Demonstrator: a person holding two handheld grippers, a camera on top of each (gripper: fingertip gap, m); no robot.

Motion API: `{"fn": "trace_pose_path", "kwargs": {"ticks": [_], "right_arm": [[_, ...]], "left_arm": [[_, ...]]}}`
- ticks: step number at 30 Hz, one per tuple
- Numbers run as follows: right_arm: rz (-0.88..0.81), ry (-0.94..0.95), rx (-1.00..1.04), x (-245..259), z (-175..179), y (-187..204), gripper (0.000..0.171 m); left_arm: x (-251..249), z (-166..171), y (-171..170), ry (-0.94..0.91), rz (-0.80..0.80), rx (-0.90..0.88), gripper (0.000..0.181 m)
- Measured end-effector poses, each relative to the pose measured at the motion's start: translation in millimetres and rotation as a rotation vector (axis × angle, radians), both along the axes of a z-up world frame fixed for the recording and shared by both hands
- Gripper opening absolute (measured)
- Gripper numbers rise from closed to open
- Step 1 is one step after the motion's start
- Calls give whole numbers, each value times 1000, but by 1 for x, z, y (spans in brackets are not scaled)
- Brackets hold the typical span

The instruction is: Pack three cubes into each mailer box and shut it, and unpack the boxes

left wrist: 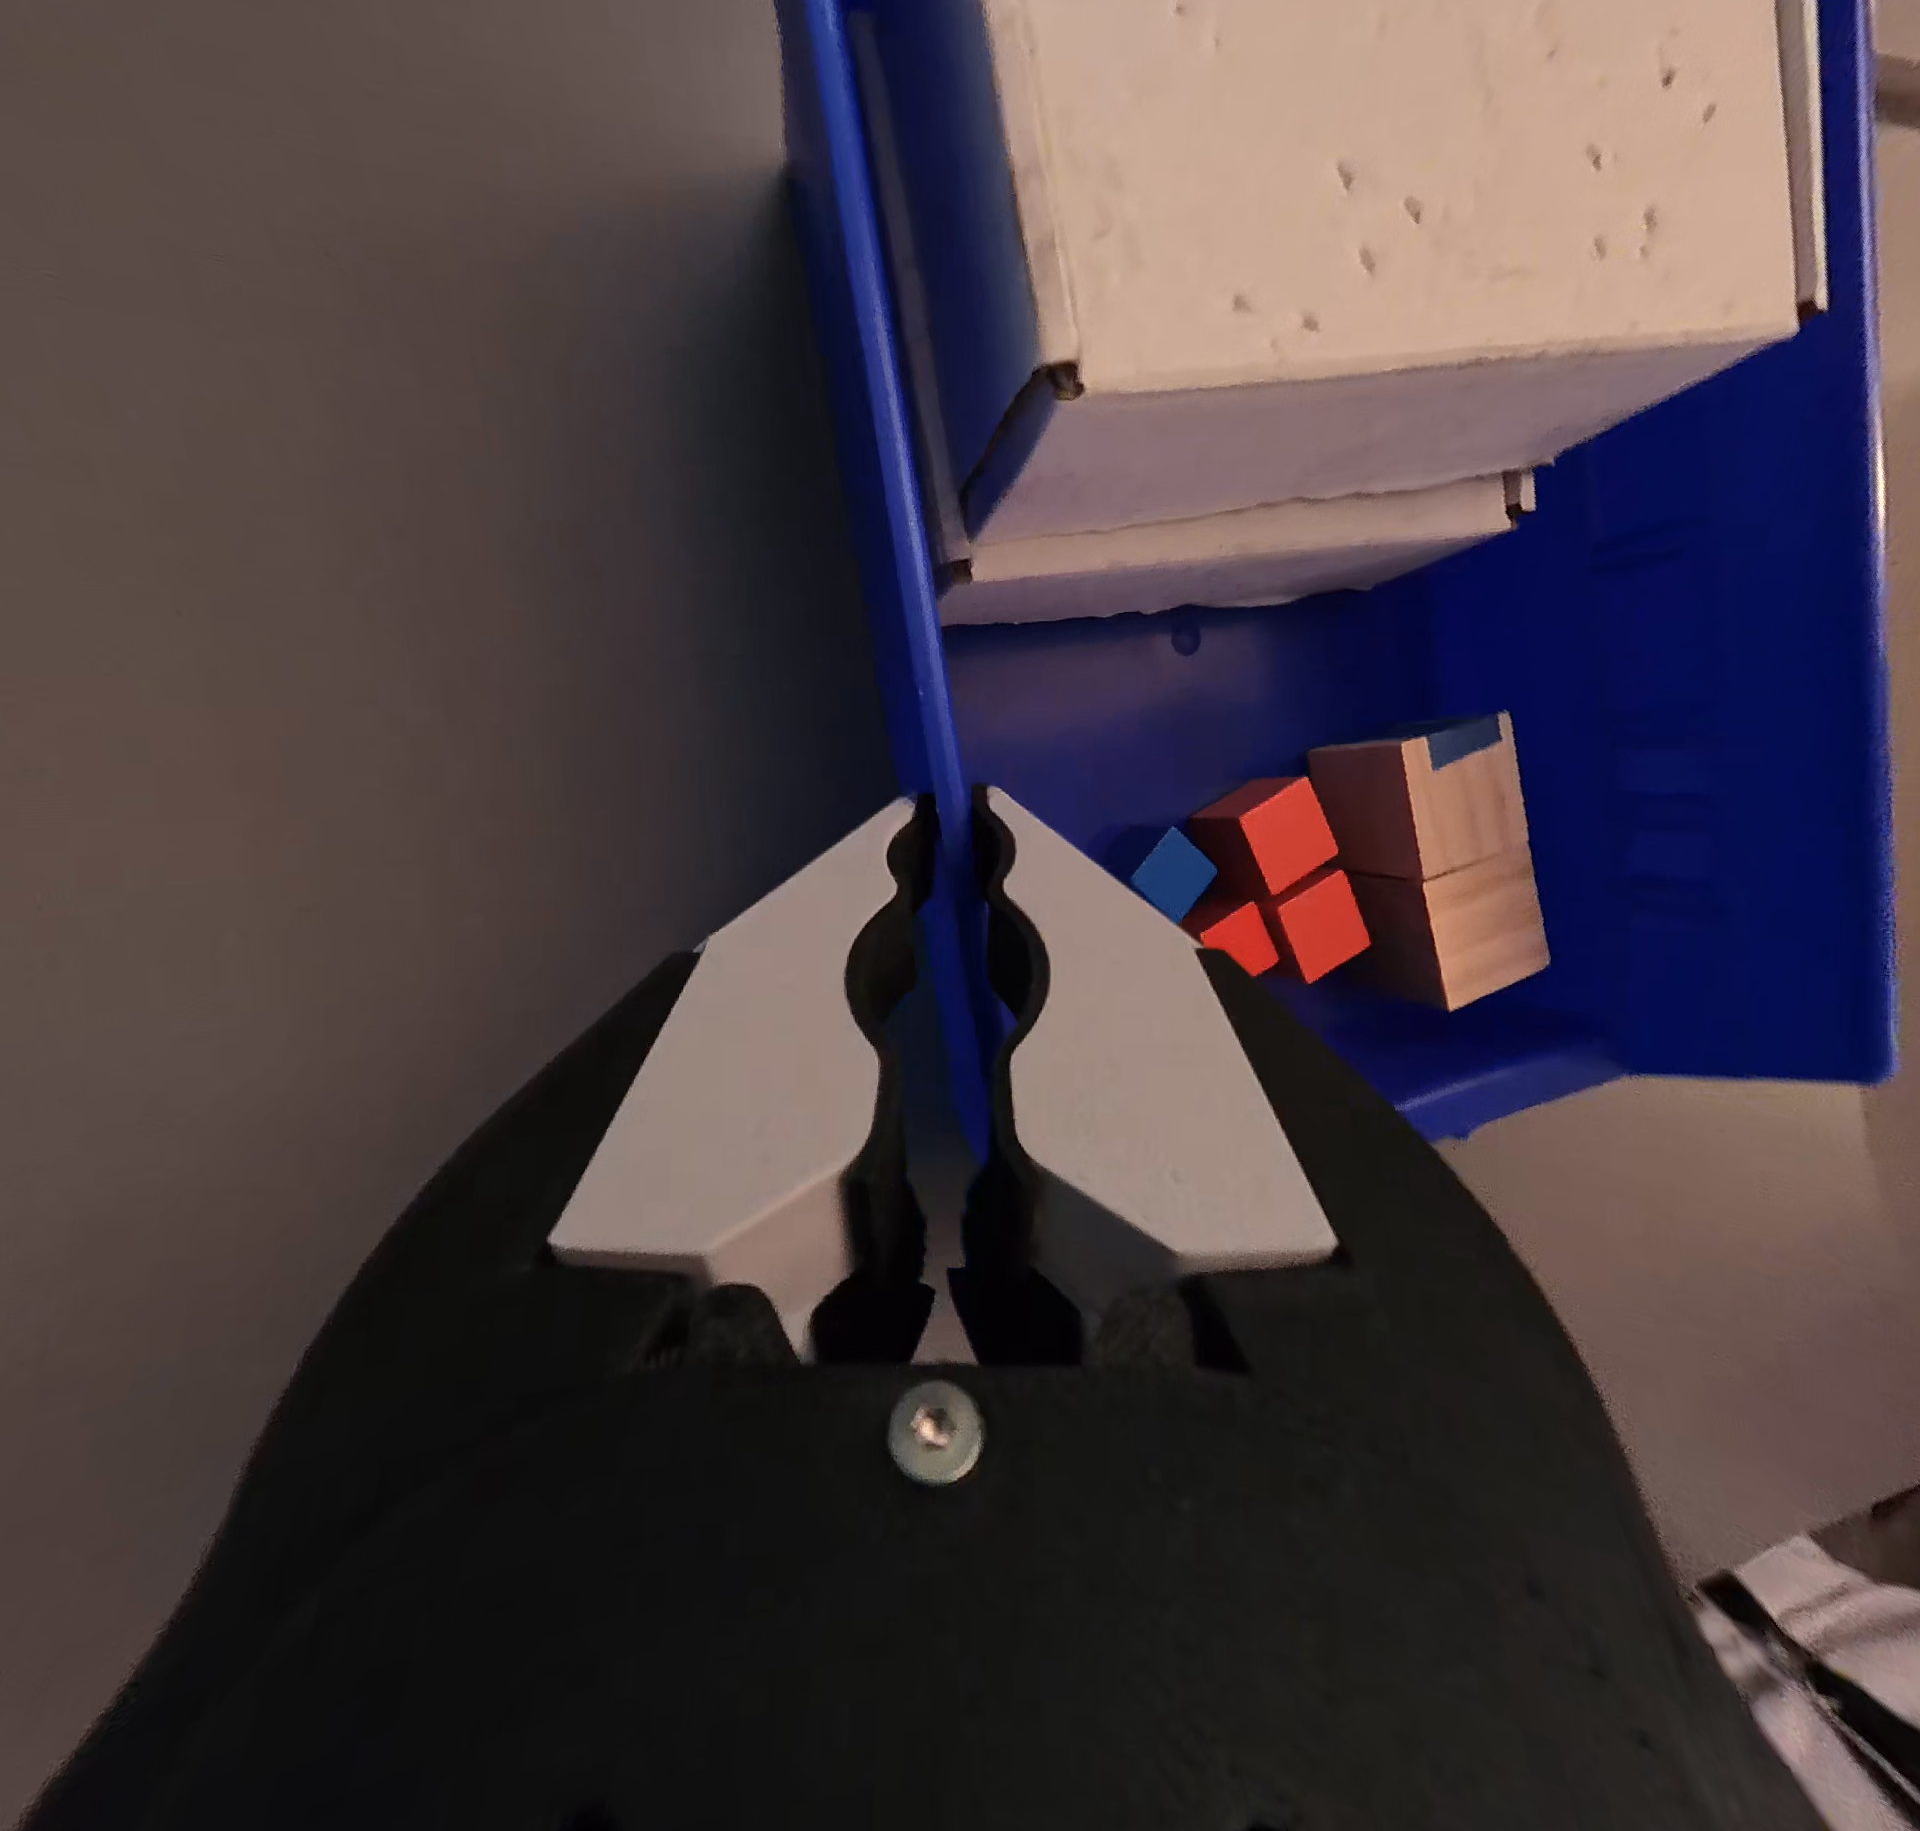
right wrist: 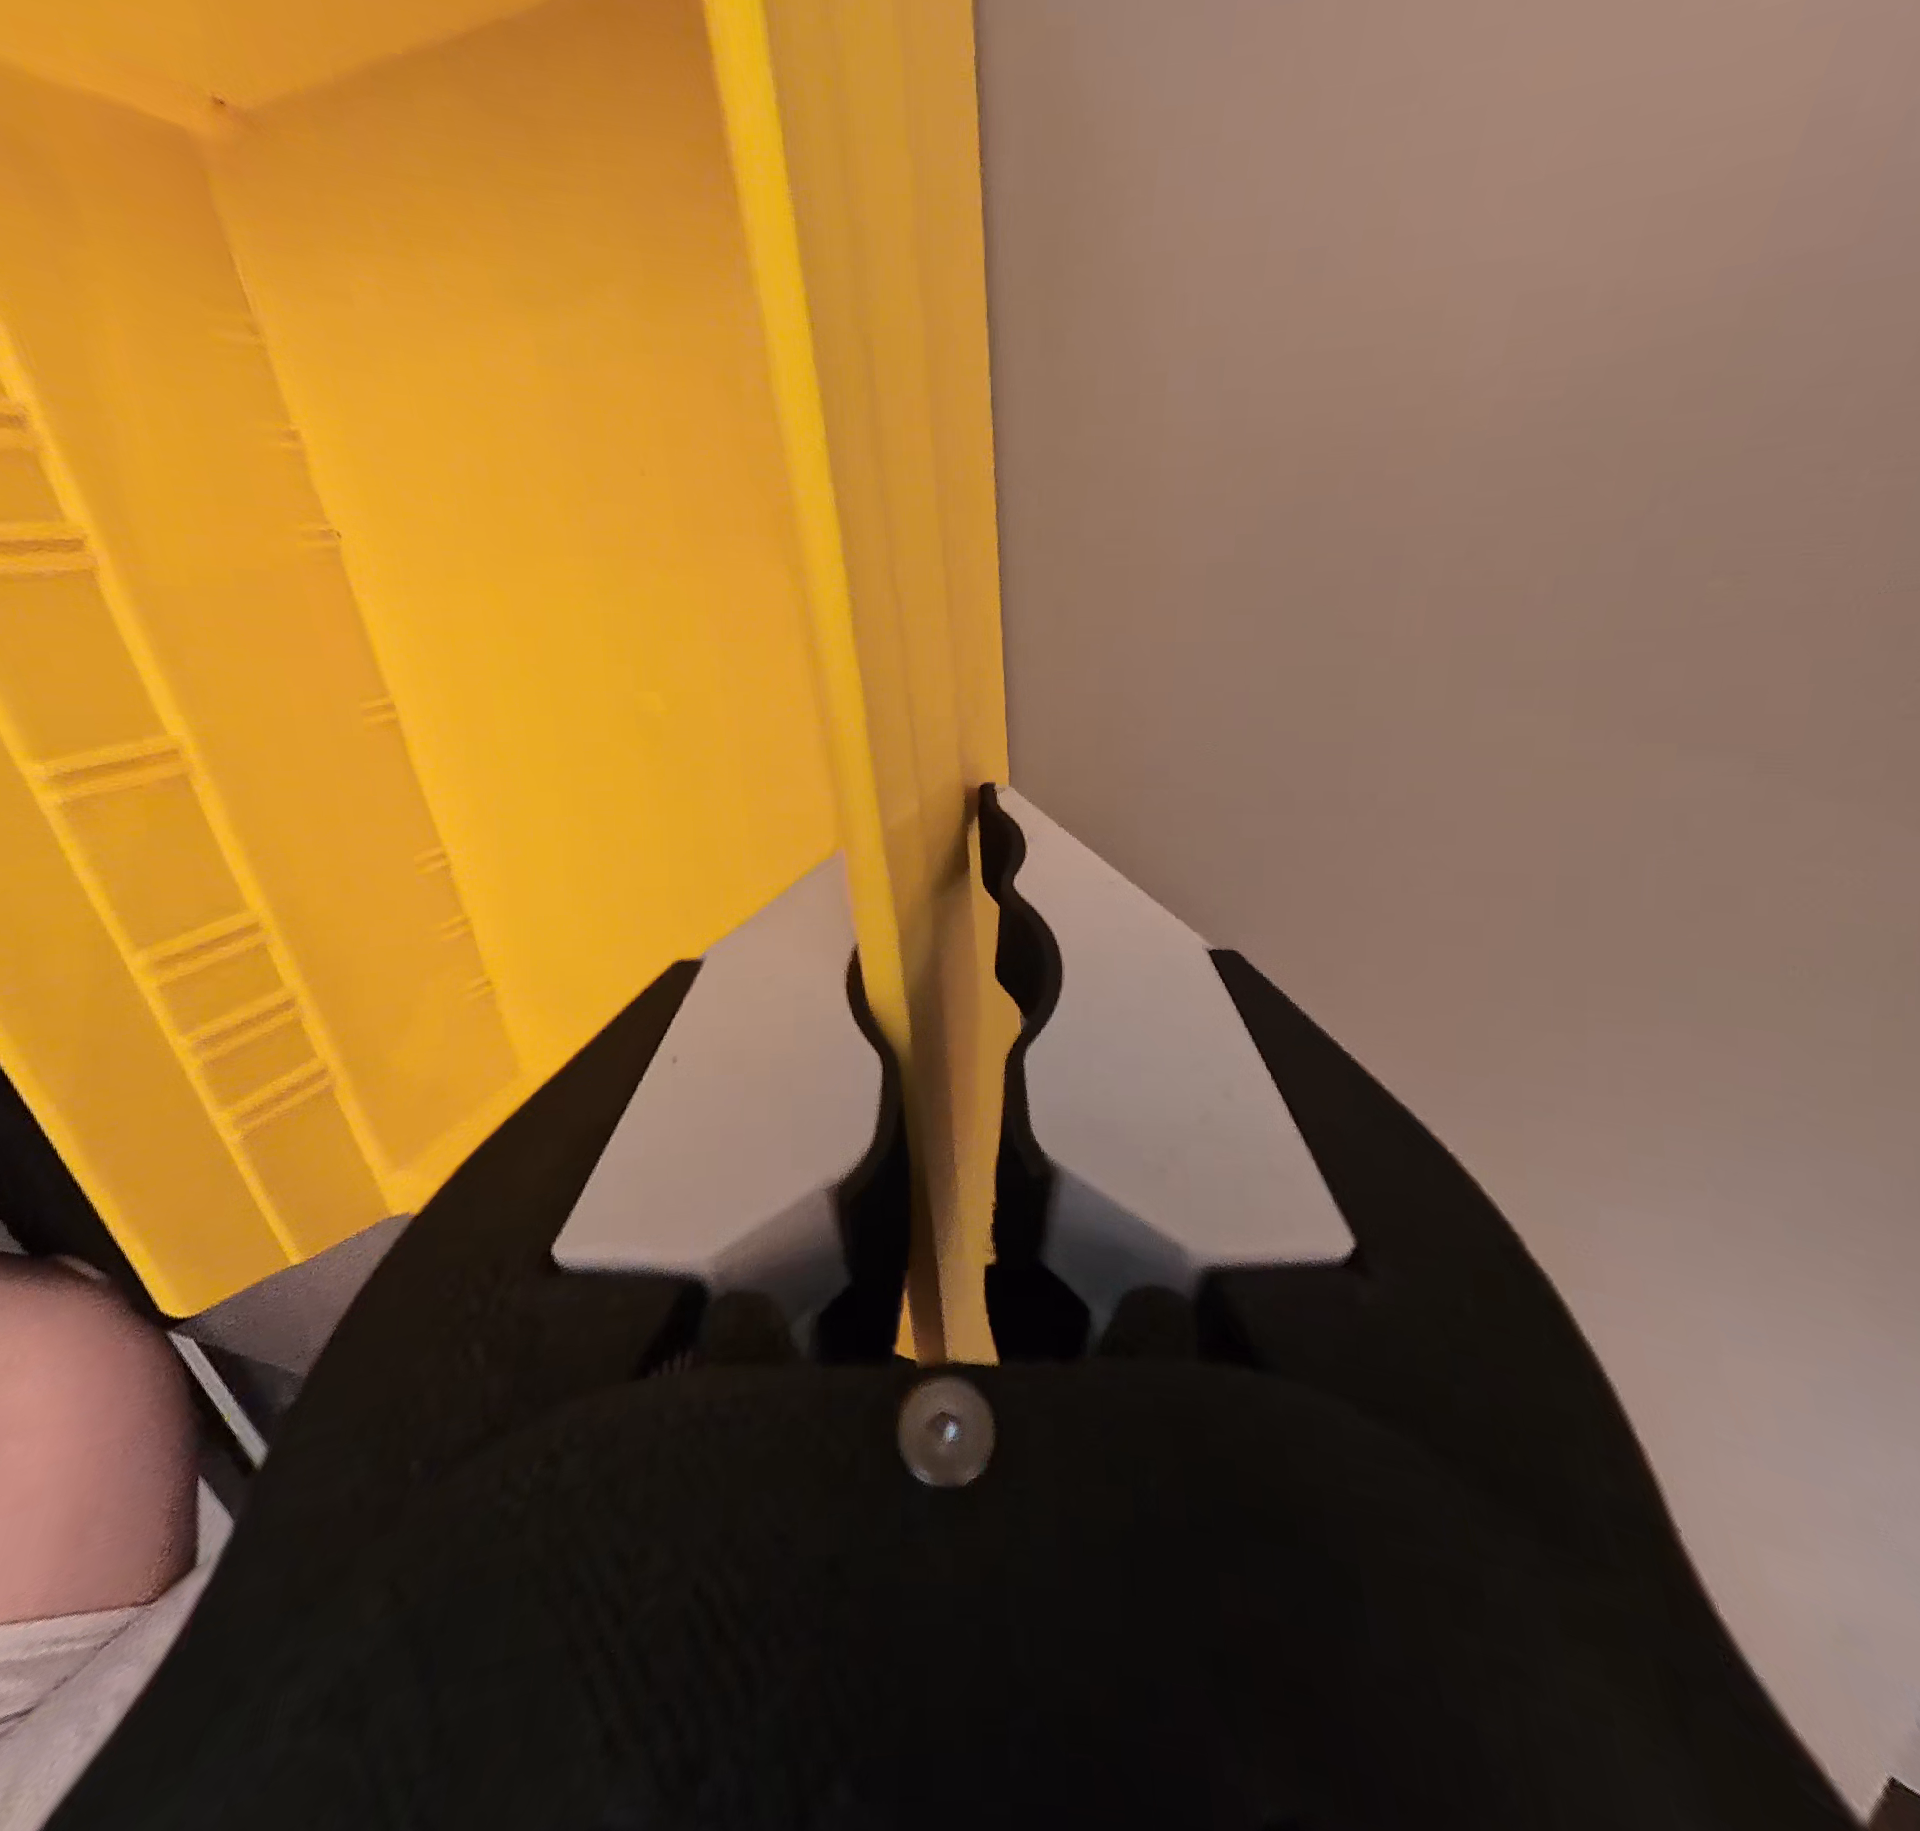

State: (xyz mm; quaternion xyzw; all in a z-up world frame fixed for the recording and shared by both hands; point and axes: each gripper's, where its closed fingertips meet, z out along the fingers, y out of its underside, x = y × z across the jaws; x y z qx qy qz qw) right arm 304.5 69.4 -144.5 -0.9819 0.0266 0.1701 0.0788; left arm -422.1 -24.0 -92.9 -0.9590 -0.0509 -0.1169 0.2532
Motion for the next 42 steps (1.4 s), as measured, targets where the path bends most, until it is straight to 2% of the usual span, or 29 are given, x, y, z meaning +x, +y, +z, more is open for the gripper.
{"fn": "trace_pose_path", "kwargs": {"ticks": [8, 24, 37, 38, 39, 40, 42], "right_arm": [[-31, 20, 1, 12, 0, -3, 8], [-51, 13, 27, 16, 0, 4, 7], [1, -23, 58, 27, 0, 5, 9], [10, -11, 66, 25, 1, 5, 13], [3, -11, 75, 27, 3, 6, 26], [-11, -22, 85, 31, 6, 6, 34], [-40, -30, 122, 36, 15, 9, 38]], "left_arm": [[-10, 1, -20, -39, -9, -2, 6], [-31, 1, -14, -15, 104, 20, 4], [-34, 3, -13, -80, 174, 33, 7], [-35, 6, -14, -91, 184, 34, 8], [-38, 13, -13, -87, 205, 55, 11], [-44, 26, -10, -66, 234, 102, 19], [-43, 64, -2, -19, 214, 261, 31]]}}
